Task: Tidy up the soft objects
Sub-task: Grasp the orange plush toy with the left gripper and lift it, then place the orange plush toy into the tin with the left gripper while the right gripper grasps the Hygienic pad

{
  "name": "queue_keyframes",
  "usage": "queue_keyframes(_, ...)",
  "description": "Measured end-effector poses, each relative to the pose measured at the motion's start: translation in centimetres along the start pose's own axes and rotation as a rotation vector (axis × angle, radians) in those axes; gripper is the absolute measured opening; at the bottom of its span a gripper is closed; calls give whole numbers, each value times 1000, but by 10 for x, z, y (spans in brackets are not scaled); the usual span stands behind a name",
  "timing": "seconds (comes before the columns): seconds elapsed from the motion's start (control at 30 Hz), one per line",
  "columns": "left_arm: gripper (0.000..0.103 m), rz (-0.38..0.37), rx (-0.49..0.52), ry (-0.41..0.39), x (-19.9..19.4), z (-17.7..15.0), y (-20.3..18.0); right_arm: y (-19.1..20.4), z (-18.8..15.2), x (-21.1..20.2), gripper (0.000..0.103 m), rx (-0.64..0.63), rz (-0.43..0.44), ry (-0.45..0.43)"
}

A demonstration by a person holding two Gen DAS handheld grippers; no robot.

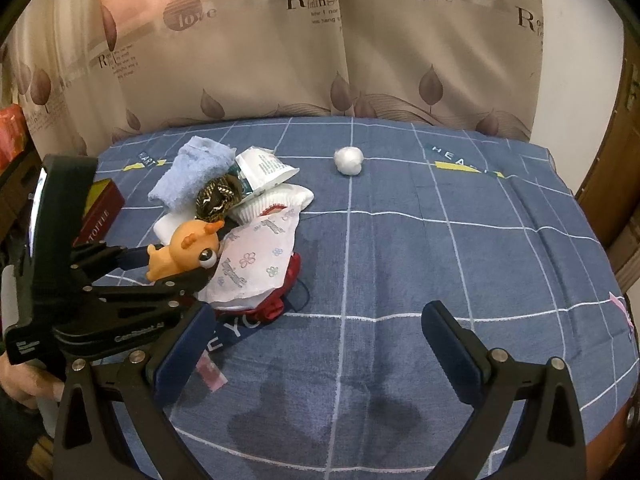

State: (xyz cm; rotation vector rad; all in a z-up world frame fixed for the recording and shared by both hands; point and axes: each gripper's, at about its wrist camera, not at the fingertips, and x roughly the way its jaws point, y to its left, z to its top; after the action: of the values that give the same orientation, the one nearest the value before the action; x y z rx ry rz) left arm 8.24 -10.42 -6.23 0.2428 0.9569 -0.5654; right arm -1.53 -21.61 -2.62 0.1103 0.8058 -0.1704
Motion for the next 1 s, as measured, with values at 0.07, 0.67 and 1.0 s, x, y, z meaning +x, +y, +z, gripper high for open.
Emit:
queue_keyframes(0.07,58,4,-8,-2,-5,-2,2,0,0,1,102,-7,-3,-2)
queue_keyframes(0.67,58,63,-122,-49,-53,-17,48,12,-7,15,102,-49,-12,22)
queue_keyframes(1.0,58,177,-218,-95,-89,-20,111,19,-10,17,102,-76,-25,31)
